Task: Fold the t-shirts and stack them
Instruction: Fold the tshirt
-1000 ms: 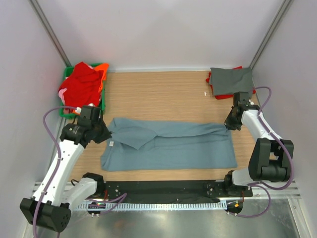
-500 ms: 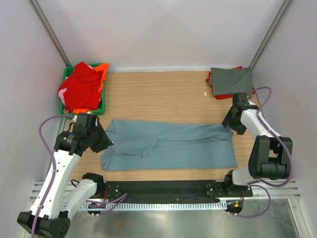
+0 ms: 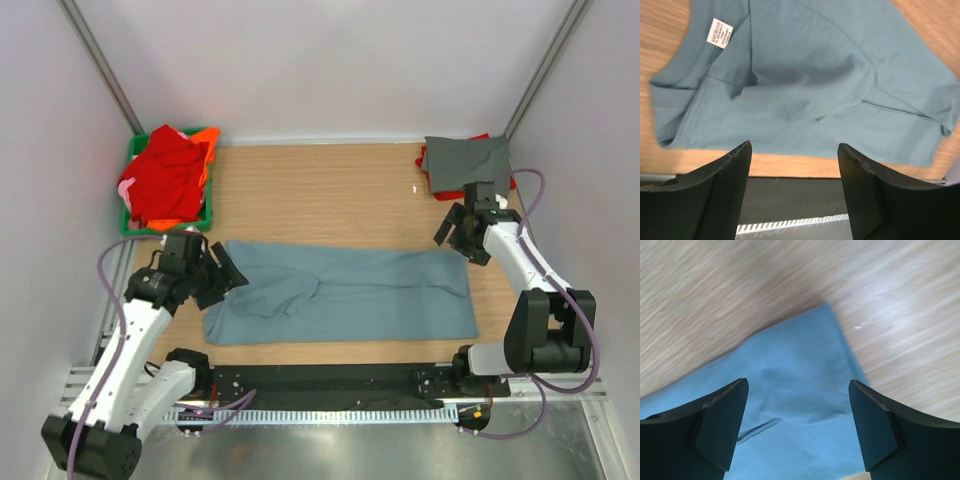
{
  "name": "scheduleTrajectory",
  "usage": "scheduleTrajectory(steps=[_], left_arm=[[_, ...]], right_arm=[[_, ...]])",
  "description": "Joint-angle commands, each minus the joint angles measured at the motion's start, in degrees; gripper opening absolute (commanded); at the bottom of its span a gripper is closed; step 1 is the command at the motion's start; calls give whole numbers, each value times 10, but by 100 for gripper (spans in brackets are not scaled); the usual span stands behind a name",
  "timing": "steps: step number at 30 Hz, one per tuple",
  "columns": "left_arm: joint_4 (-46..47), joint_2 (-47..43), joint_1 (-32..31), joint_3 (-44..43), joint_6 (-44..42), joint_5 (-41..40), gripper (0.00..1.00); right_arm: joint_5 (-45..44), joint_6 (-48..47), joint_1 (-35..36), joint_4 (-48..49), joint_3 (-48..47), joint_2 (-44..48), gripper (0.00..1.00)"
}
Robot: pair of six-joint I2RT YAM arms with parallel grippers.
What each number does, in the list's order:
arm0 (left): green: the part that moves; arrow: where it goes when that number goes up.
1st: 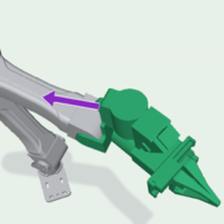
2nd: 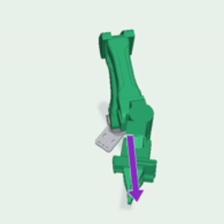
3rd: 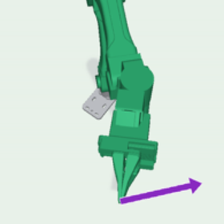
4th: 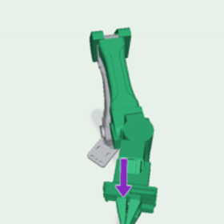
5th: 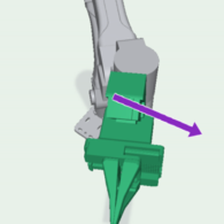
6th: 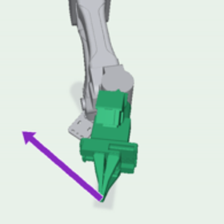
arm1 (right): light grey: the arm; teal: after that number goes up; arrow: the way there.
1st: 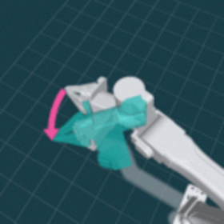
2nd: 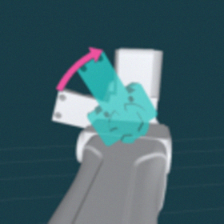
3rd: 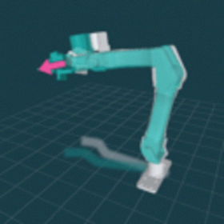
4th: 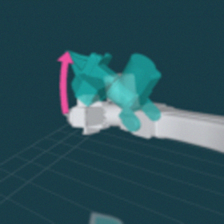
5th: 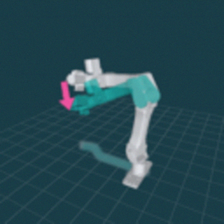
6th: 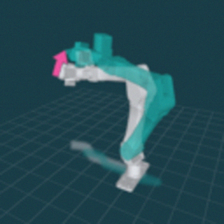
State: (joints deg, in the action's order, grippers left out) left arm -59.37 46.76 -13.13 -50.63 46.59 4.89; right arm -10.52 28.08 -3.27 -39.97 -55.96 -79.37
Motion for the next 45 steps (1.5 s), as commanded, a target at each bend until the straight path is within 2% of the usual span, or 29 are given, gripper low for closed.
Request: scheduleTrajectory(steps=[1,5,10,16,19,22,26,27,28,29,30,31,33,34,35,36,37,38,40,41,42,43,45], left_arm=[[165,43,-1,80,29,31,70],[239,123,-7,132,39,0,67],[321,223,-22,157,46,-40,66],[376,359,-24,123,47,-63,65],[392,430,-24,69,43,-63,64],[393,510,-24,-7,25,-61,63],[376,619,-29,-174,7,-26,62],[368,678,-31,-210,-7,-19,63],[356,708,-34,-252,-14,-13,63],[339,746,-43,-346,-25,-8,63],[298,814,-46,-400,-42,23,63],[277,856,-52,-513,-51,41,63],[194,931,-71,-650,-68,82,63],[163,1006,-79,-794,-87,102,67],[119,1037,-94,-869,-94,110,70],[103,1072,-100,-940,-99,123,75],[96,1094,-104,-1040,-99,150,99],[97,1107,-107,-1061,-84,157,100],[140,1072,-102,-993,-71,149,100],[163,1006,-98,-949,-64,145,100],[208,977,-96,-907,-64,143,100],[217,947,-89,-861,-69,135,100],[199,893,-82,-852,-81,133,100]], right_arm=[[62,-3,75,35,-17,6,86],[64,8,140,59,12,-27,86],[61,22,162,93,55,-61,86],[74,52,202,110,99,-55,87],[89,74,245,124,118,-46,89],[122,101,273,133,147,-30,90],[159,152,312,164,191,0,91],[162,165,323,168,199,17,91],[163,198,356,175,213,27,91],[162,217,375,180,219,39,92],[162,240,399,189,230,60,92],[162,278,425,202,230,69,92],[154,309,508,210,218,74,93],[153,317,533,212,192,70,94],[145,306,580,203,171,63,95],[138,292,593,186,146,52,96],[123,275,605,126,94,39,97],[91,249,612,88,68,35,99],[4,231,614,1,15,48,100],[-25,212,612,-23,-1,55,100],[-67,204,608,-46,-33,58,100],[-79,194,605,-77,-48,62,100],[-95,164,593,-99,-90,63,100]])
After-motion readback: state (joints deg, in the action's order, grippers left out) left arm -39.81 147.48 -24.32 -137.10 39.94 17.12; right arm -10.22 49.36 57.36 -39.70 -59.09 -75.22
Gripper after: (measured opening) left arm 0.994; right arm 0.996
